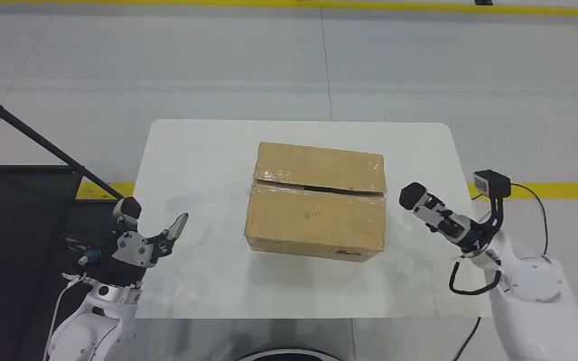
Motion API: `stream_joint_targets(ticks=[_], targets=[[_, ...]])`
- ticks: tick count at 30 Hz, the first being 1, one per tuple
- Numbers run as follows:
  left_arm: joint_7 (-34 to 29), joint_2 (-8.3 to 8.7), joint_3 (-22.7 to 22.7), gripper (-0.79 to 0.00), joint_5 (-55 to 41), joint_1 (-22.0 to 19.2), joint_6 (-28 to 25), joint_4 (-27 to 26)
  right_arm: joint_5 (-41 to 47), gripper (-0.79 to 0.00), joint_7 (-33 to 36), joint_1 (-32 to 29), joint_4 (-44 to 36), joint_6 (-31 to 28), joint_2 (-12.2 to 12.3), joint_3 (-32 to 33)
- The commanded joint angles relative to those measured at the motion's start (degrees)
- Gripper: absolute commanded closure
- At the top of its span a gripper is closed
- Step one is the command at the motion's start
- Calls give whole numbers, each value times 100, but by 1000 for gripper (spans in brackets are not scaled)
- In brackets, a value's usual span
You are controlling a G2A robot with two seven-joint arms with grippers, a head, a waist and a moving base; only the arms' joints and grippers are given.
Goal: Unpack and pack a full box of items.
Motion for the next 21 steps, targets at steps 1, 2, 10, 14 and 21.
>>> stream_joint_targets(ticks=[1,2,10,14,21], targets=[[0,-3,-24,-785,-22,13,11,10,-1,-785,13,-2,-1,-3,-1,4],[0,-3,-24,-785,-22,13,11,10,-1,-785,13,-2,-1,-3,-1,4],[-19,-5,-23,-785,-30,-9,20,14,-172,-785,-162,-40,-69,162,-7,-68],[-81,-12,-24,-785,-172,-123,-60,62,-366,-785,-190,-54,-155,680,10,-143],[-109,-32,-66,-785,-386,-191,-19,120,-279,-785,149,117,-33,1299,48,-300]])
